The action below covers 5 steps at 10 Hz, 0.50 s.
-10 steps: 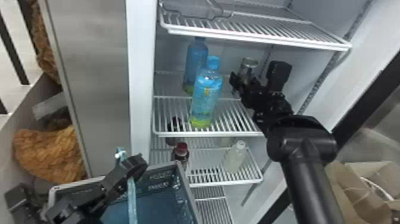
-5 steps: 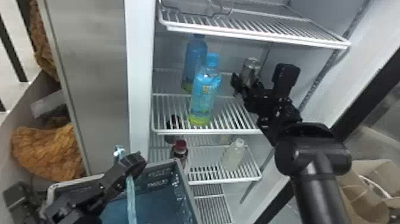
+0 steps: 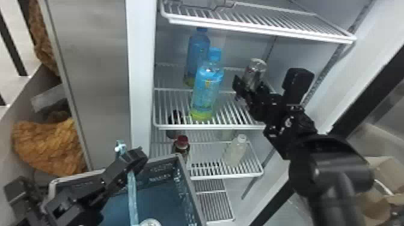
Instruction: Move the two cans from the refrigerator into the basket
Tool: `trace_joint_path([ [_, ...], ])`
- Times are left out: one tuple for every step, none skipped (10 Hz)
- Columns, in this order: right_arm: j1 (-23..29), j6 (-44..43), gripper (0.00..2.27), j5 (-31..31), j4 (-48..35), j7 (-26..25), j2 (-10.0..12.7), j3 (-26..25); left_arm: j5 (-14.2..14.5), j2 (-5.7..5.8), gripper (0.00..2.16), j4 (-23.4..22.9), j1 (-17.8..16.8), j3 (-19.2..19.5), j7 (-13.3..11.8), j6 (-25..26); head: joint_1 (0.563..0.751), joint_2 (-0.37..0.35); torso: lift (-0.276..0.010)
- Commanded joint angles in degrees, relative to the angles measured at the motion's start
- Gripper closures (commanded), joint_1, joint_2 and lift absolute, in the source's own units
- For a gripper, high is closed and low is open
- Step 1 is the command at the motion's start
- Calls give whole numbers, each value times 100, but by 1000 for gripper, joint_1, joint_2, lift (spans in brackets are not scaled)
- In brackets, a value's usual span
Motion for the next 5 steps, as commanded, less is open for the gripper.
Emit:
trace_joint_path([
  [394,202,1282,-101,-556,-1,-32,-135,15,4,1200,0,10,-21,0,-1,673,-262,-35],
  [605,301,1282,-136,-824,8,-32,-272,15,12,1200,0,10,-21,0,-1,678,-263,-35],
  [816,427,1282,-147,-1133,8,-50,-352,15,12,1200,0,10,-21,0,-1,684,-271,-35],
  [1027,526,1282,-216,-1400,8,-76,-420,15,12,1200,0,10,-9,0,-1,690,-281,-35],
  [1238,596,1282,-341,-1681,8,-112,-454,15,21,1200,0,24,-9,0,-1,695,-286,-35],
])
